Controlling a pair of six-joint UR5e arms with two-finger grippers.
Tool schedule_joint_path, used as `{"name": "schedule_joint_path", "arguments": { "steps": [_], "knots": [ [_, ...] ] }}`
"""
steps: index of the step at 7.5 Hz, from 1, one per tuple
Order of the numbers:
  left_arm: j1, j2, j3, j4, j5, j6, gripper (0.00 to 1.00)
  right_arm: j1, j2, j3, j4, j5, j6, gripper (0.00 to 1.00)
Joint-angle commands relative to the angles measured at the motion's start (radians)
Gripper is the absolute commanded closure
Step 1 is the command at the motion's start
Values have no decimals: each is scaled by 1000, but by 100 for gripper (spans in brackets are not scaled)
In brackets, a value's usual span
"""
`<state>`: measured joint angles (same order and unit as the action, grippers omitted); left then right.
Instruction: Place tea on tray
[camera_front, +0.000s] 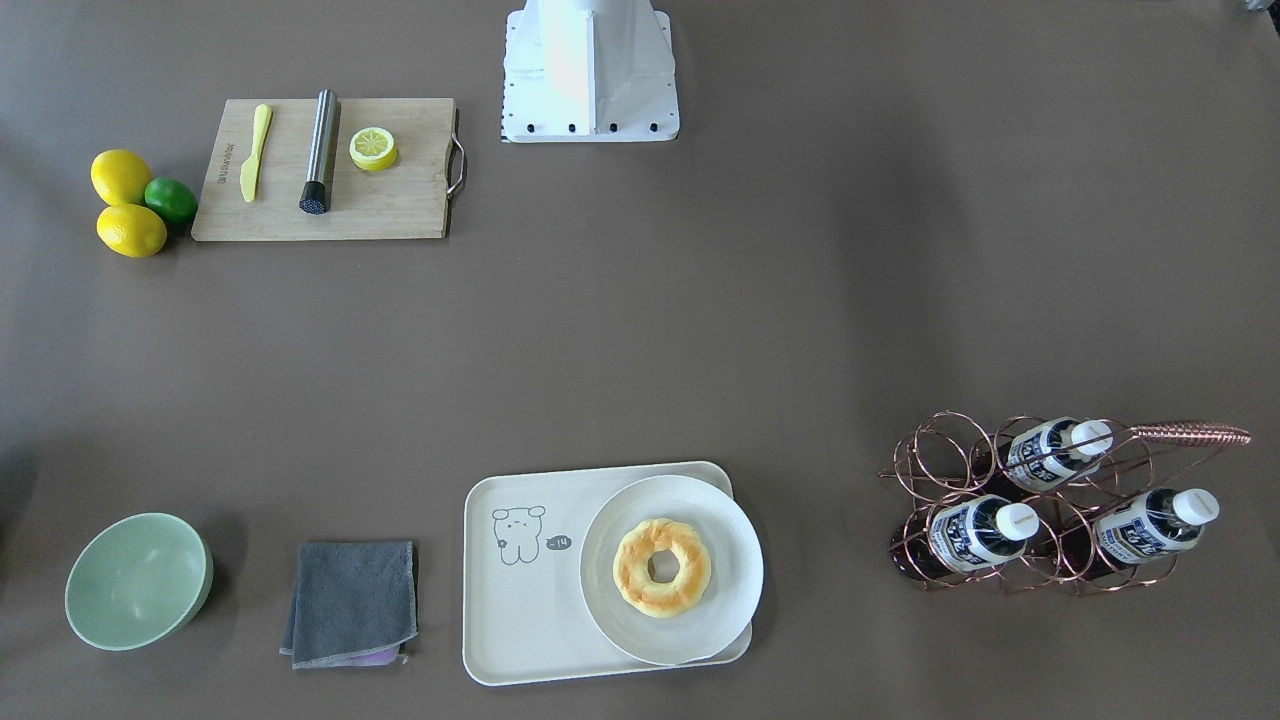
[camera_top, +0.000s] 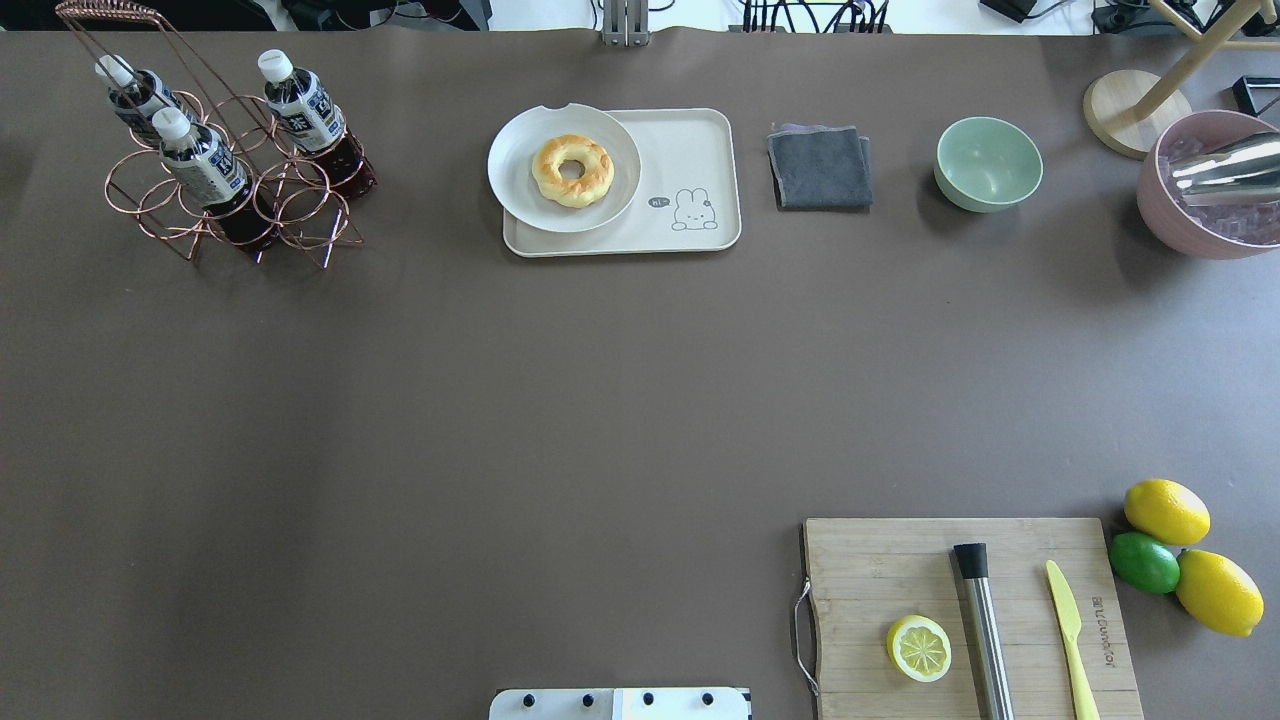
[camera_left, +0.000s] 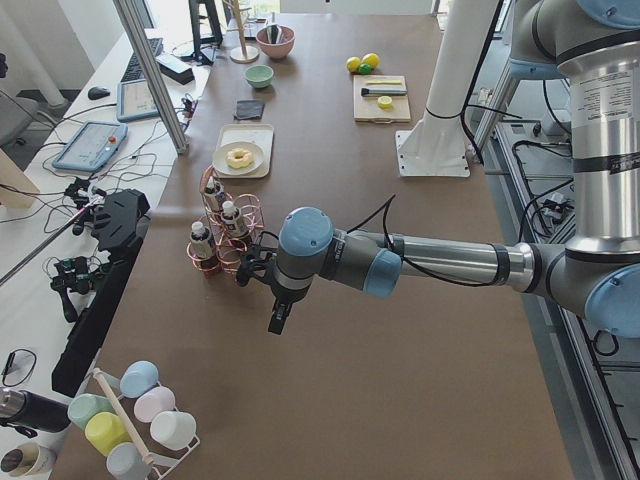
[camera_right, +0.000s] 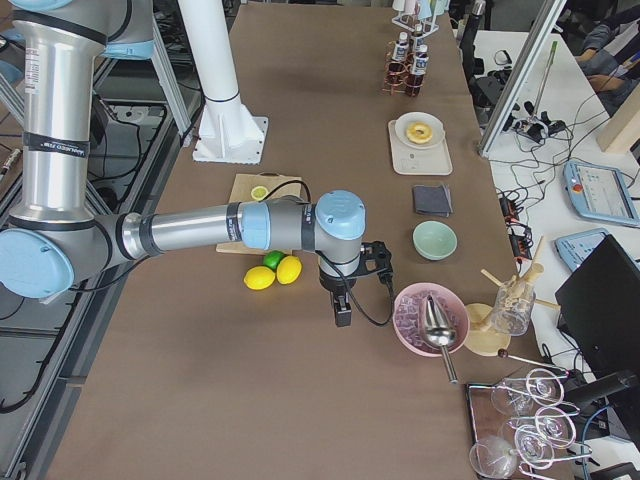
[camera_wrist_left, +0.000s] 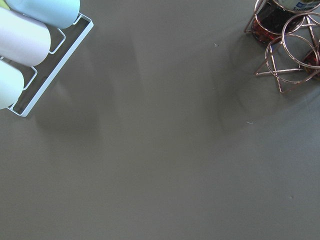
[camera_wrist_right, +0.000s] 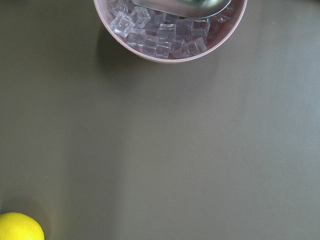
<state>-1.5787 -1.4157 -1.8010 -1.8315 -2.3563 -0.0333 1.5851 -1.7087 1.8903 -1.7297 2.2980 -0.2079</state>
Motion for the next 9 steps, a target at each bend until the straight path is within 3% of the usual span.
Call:
{"name": "schedule_joint_path", "arguments": {
  "steps": [1,3,4,9],
  "knots": [
    [3,-15,20,4,-1,-4,3,0,4,-3,-1,-2,-1,0],
    [5,-11,21,6,-1,-7,9,0,1,3,-1,1,1,0],
    [5,-9,20,6,-7,-5,3,0,1,0,-1,1,2,0],
    [5,0,22,3,-1,-3,3,-2,6,3,1,5,2,0]
  ]
}}
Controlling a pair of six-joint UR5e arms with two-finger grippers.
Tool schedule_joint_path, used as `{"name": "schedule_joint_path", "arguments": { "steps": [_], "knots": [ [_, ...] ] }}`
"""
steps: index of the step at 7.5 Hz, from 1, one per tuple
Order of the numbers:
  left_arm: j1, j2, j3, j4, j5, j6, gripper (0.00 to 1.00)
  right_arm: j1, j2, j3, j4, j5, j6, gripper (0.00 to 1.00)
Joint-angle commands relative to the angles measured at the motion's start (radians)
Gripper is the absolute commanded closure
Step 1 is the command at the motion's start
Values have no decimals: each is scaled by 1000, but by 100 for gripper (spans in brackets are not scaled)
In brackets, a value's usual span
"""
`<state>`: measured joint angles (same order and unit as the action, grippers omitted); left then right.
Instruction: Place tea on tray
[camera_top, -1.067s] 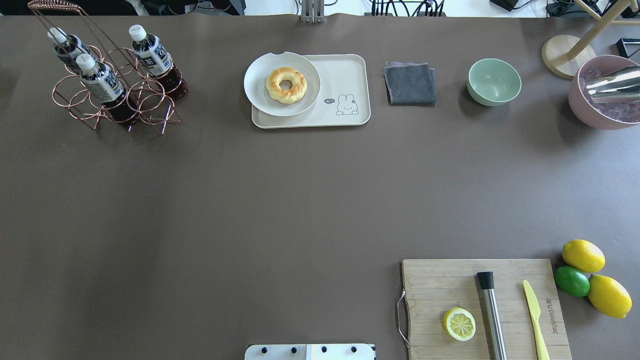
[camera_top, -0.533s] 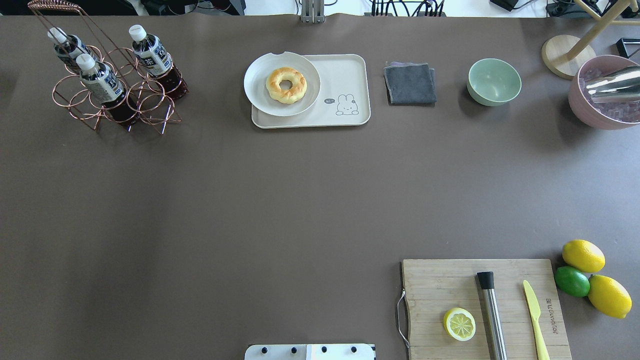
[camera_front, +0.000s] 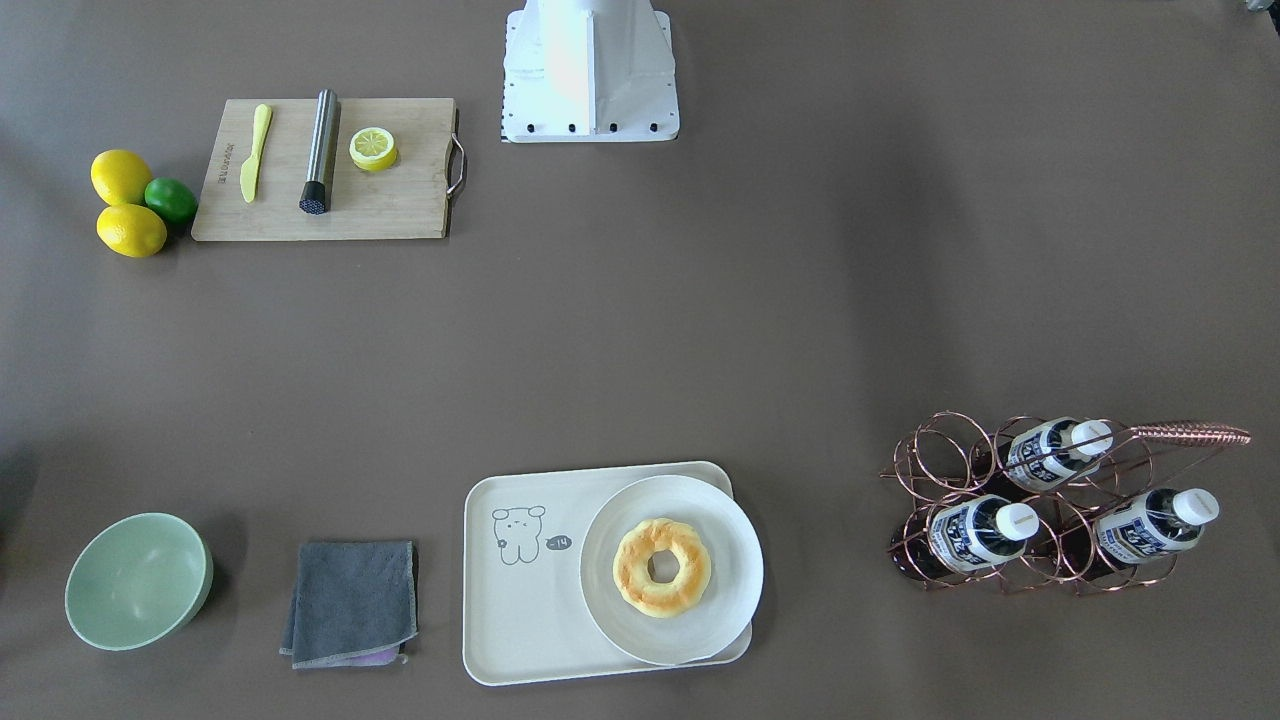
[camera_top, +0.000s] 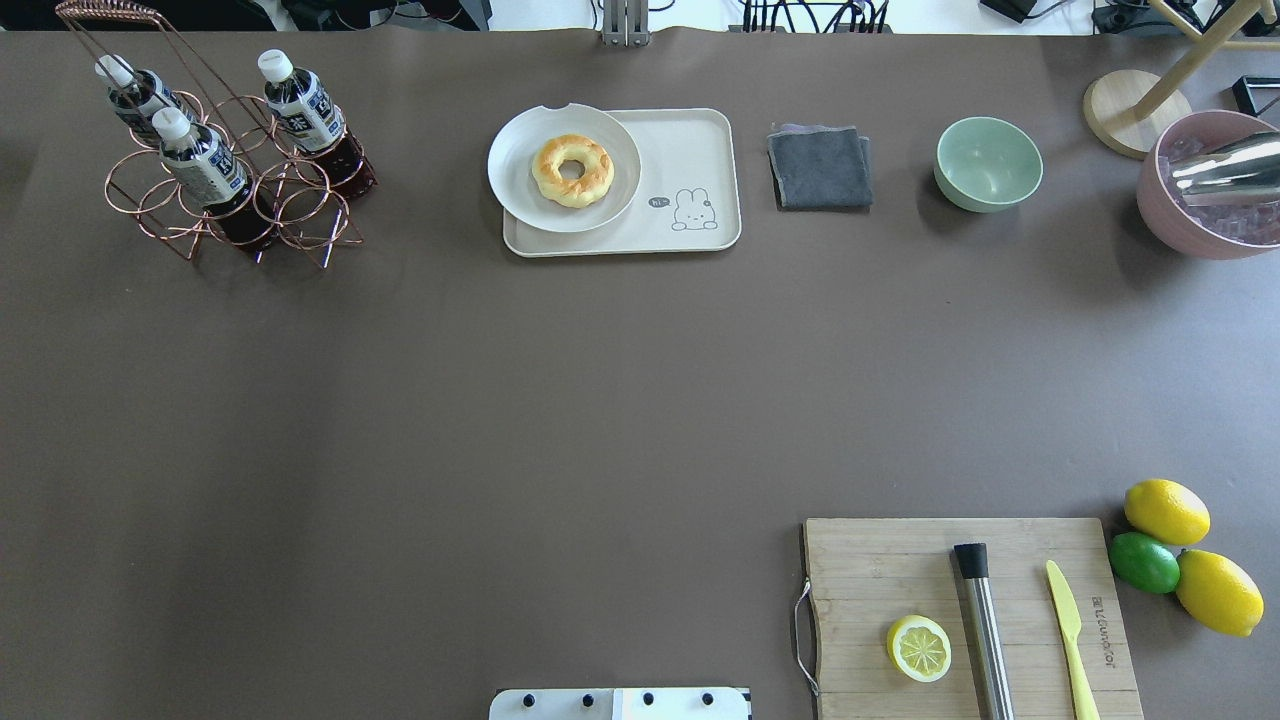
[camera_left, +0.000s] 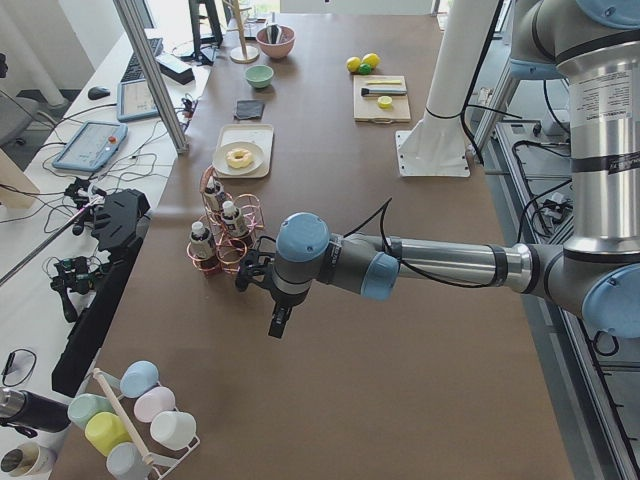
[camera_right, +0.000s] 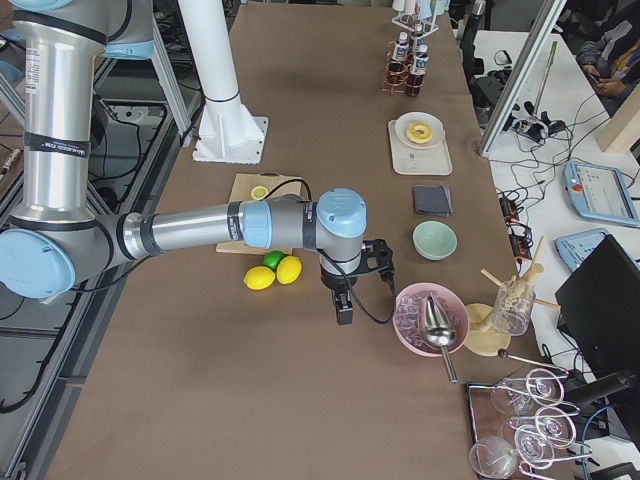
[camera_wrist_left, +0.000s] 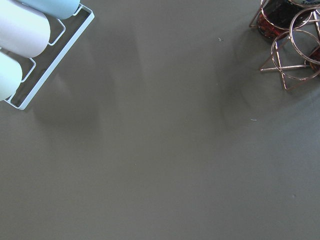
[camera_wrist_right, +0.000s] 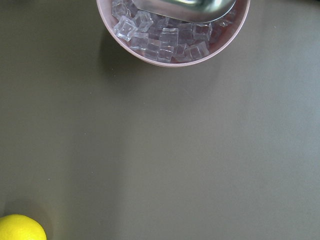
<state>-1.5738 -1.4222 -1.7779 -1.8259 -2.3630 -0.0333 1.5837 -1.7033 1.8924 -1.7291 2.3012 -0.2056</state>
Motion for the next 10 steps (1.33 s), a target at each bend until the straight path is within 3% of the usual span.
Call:
{"name": "schedule_joint_path", "arguments": {
  "steps": [1,9,10],
  "knots": [
    [2,5,0,-3,7,-3,3,1,1,1,0,1,0,0],
    [12,9,-44,8,-35,-42,2,-1,-10,-10,29,-6,-12,0],
    [41,-12,-95,8,-35,-172,3,-1,-12,-13,28,-6,-14,0]
  ]
}}
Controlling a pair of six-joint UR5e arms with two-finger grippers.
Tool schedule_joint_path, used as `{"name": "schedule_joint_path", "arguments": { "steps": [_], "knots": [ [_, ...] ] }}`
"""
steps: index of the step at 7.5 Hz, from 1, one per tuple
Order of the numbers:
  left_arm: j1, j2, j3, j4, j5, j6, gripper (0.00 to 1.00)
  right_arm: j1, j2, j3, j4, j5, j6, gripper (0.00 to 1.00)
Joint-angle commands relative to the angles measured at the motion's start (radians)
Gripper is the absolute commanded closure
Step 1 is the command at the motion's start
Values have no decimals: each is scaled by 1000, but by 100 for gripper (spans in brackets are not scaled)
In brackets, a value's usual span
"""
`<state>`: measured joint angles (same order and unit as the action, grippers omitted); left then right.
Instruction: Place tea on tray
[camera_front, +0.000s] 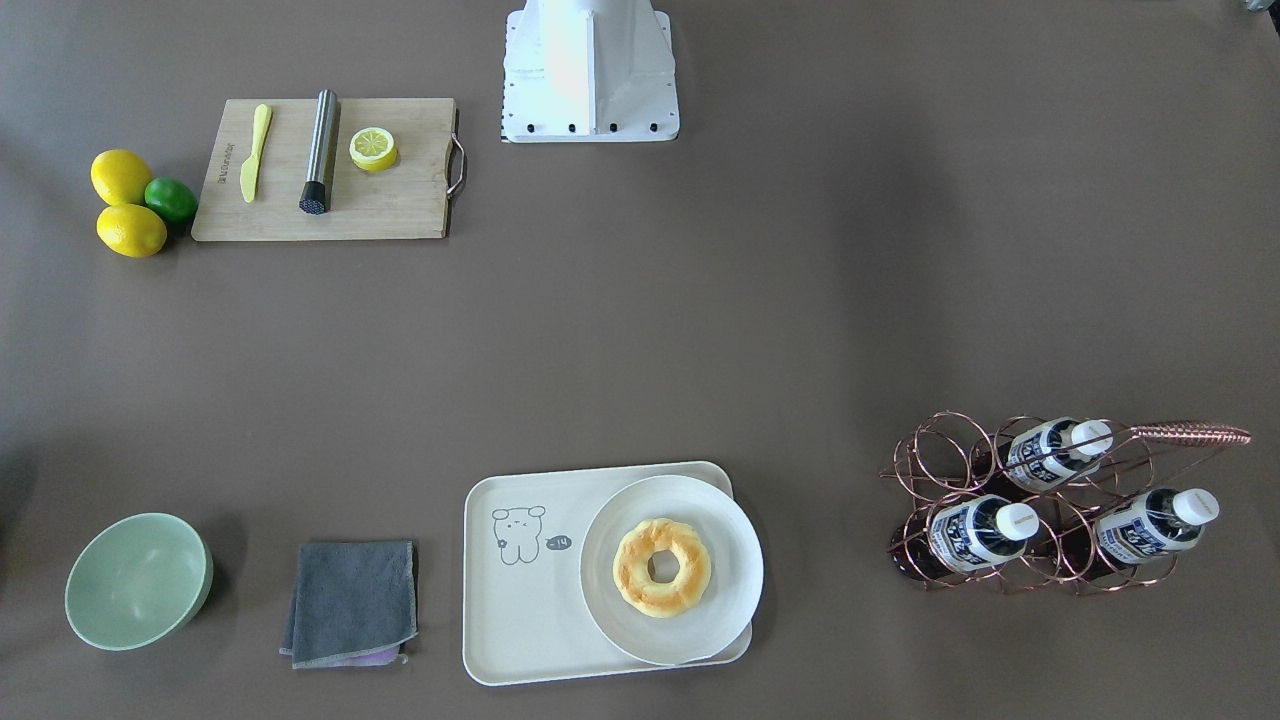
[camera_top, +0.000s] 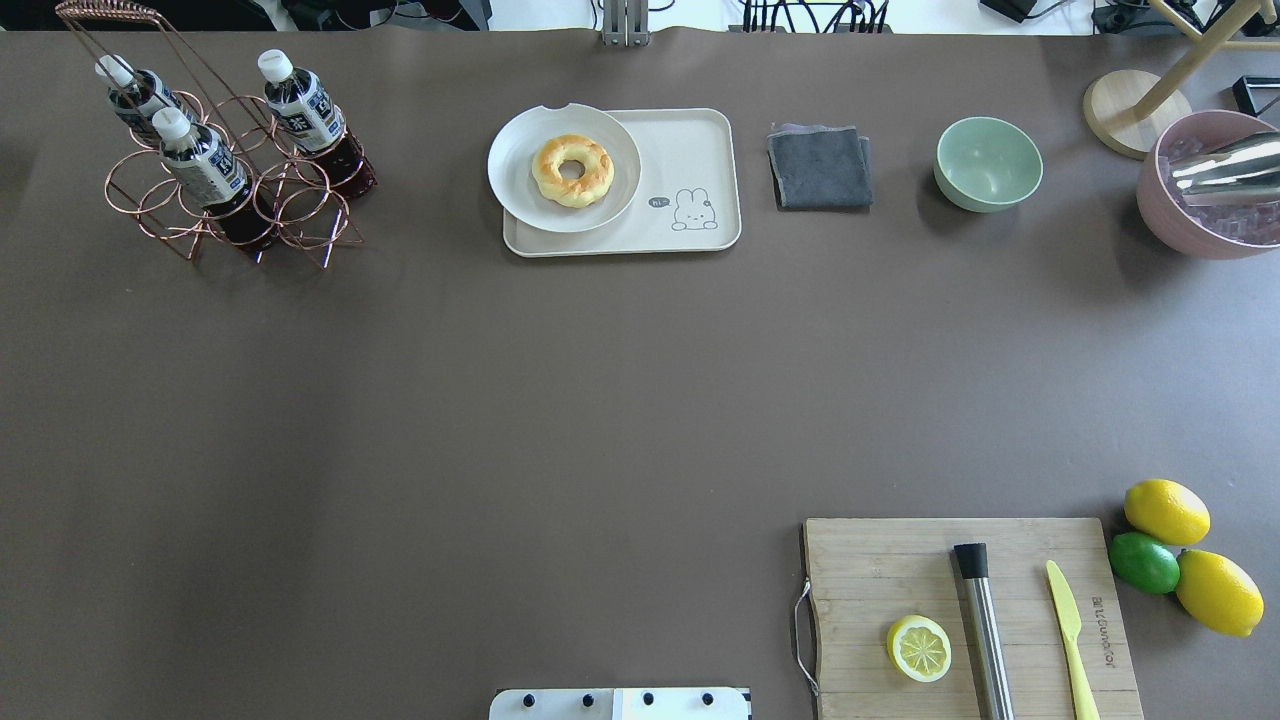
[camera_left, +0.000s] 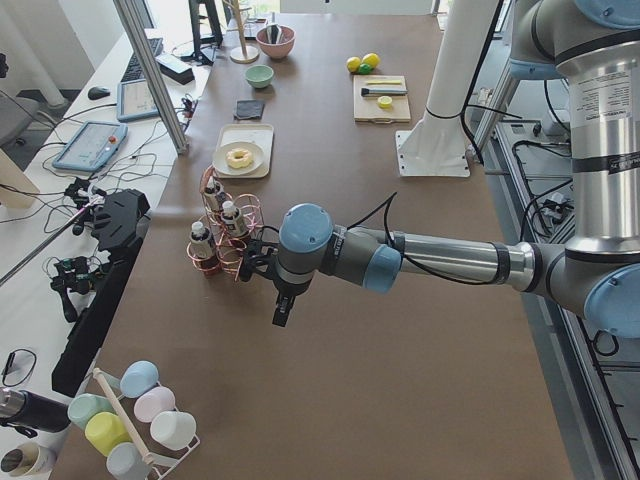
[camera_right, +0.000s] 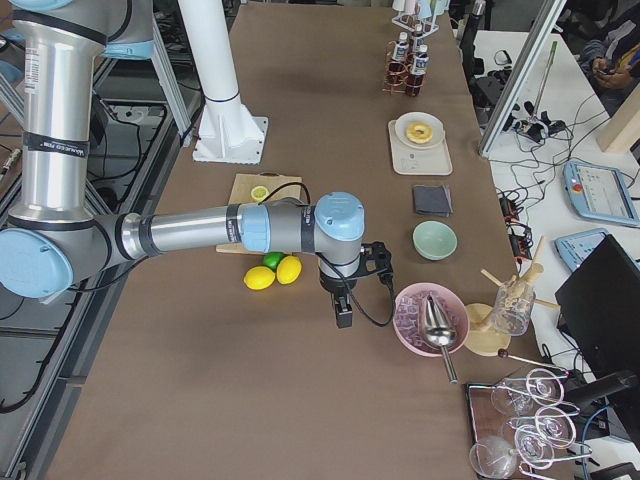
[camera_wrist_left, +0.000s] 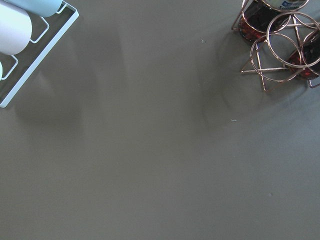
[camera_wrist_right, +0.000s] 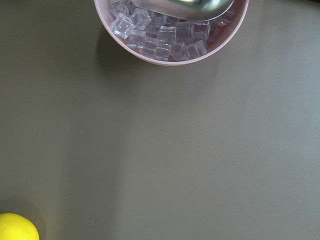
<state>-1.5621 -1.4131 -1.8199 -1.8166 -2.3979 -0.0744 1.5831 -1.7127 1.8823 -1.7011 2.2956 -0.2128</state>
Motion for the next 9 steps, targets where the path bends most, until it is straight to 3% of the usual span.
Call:
{"name": "schedule_joint_path", "arguments": {
  "steps": [1,4,6,9],
  "knots": [
    [116,-64,-106,-1,20,-304,3,0,-2,-5,1,1,-7,0],
    [337,-263,-112,8,222,-490,2,-6,10,-8,1,1,-19,0],
    [384,-413,9,11,258,-510,3,-14,-5,-12,62,4,-30,0],
    [448,-481,72,3,312,-507,3,-17,-10,-14,77,7,-31,0]
  ]
}}
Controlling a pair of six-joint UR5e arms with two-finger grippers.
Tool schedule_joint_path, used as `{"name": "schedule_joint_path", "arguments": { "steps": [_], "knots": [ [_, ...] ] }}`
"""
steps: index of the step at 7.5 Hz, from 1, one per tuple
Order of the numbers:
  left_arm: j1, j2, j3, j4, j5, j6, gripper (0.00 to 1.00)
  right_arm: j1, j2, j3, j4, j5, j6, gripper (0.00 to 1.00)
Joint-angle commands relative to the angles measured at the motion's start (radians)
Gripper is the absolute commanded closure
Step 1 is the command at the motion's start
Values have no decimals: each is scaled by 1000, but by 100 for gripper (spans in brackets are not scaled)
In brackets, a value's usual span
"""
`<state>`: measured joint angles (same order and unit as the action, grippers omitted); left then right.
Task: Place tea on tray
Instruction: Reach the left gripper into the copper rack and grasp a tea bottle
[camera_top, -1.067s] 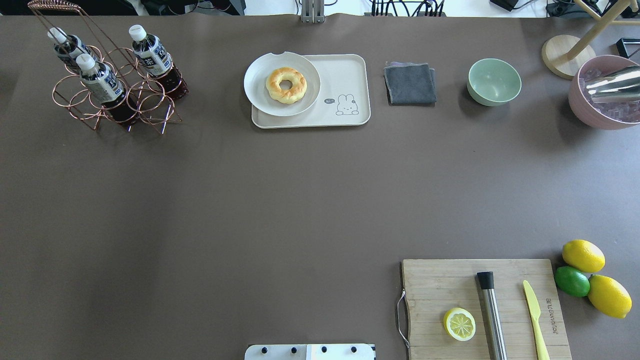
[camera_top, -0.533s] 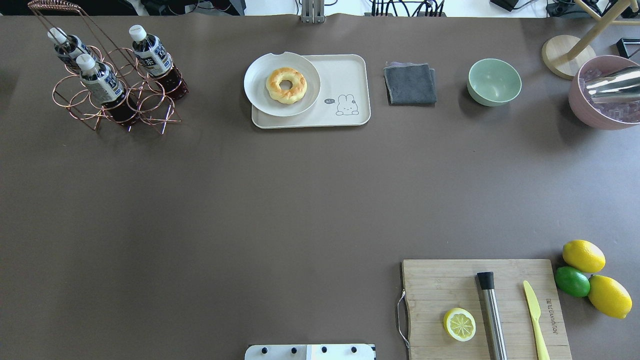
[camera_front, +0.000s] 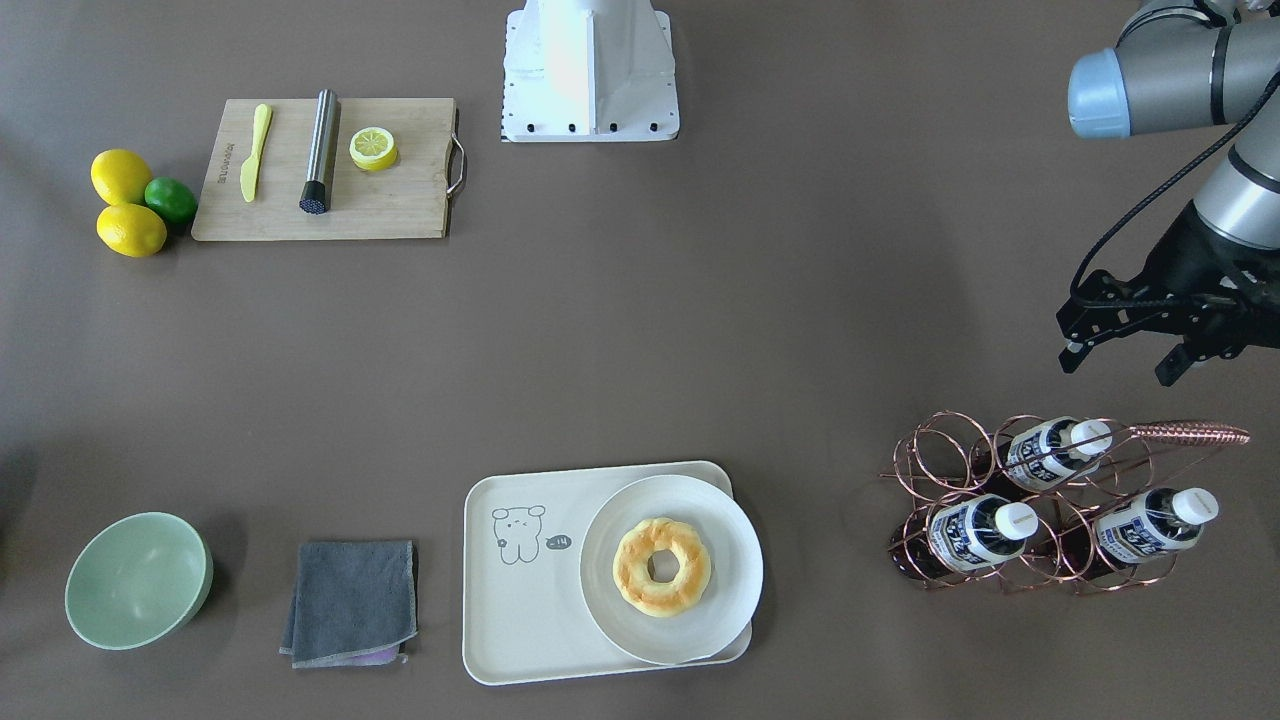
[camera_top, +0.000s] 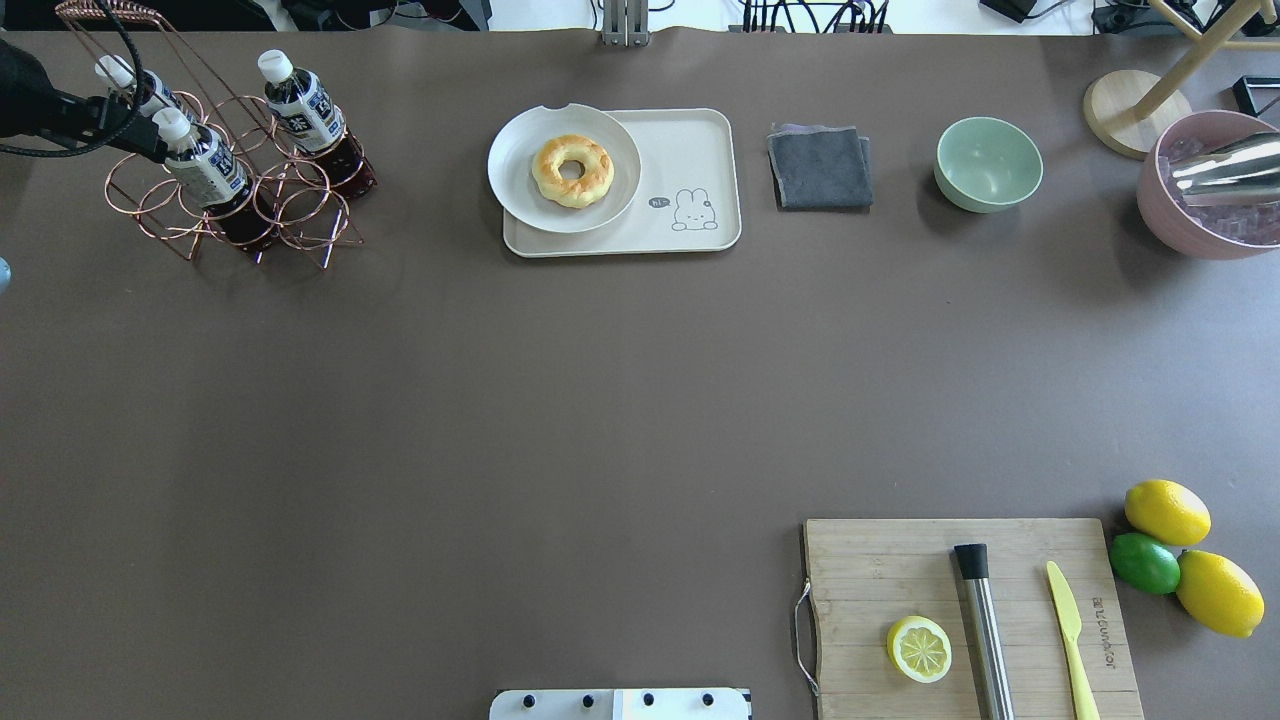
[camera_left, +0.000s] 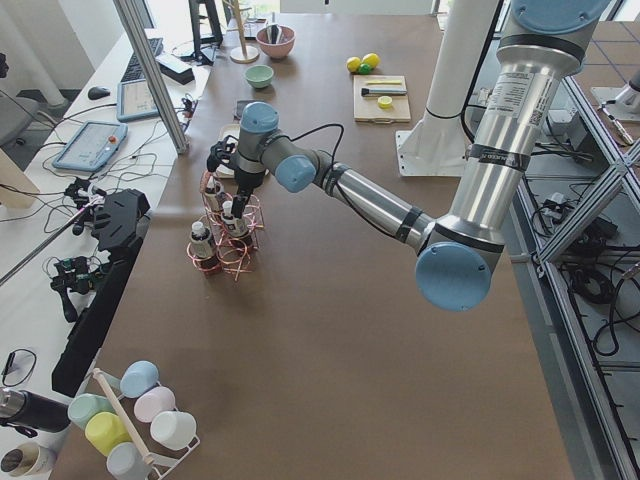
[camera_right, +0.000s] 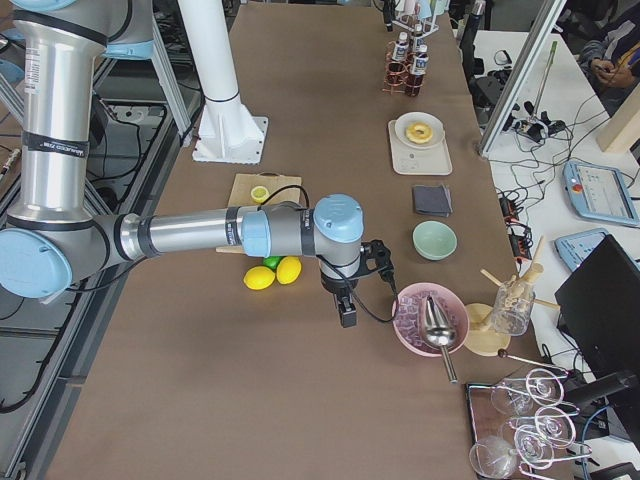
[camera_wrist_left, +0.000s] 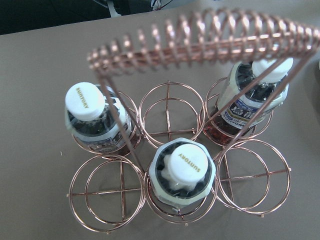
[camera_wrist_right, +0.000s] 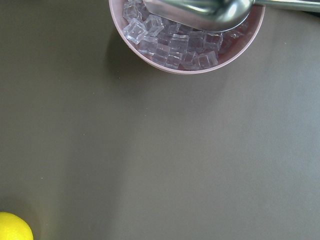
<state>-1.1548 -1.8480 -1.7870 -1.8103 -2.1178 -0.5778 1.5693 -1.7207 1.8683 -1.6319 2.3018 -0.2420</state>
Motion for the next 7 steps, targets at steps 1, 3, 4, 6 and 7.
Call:
{"name": "schedule_joint_path", "arguments": {
  "steps": [1,3,4,6,7],
  "knots": [
    [43,-65,70,-6,32,-4,5,-6,-2,2,7,1,-3,0],
    [41,-85,124,-44,47,7,12,-9,-3,3,7,1,-3,0],
    [38,-91,141,-59,45,9,13,-11,-6,6,7,2,-3,0],
    [30,-93,147,-58,45,7,16,-9,-20,25,7,5,-3,0],
    [30,-106,168,-60,45,4,21,-11,-20,25,7,5,-2,0]
  ]
}}
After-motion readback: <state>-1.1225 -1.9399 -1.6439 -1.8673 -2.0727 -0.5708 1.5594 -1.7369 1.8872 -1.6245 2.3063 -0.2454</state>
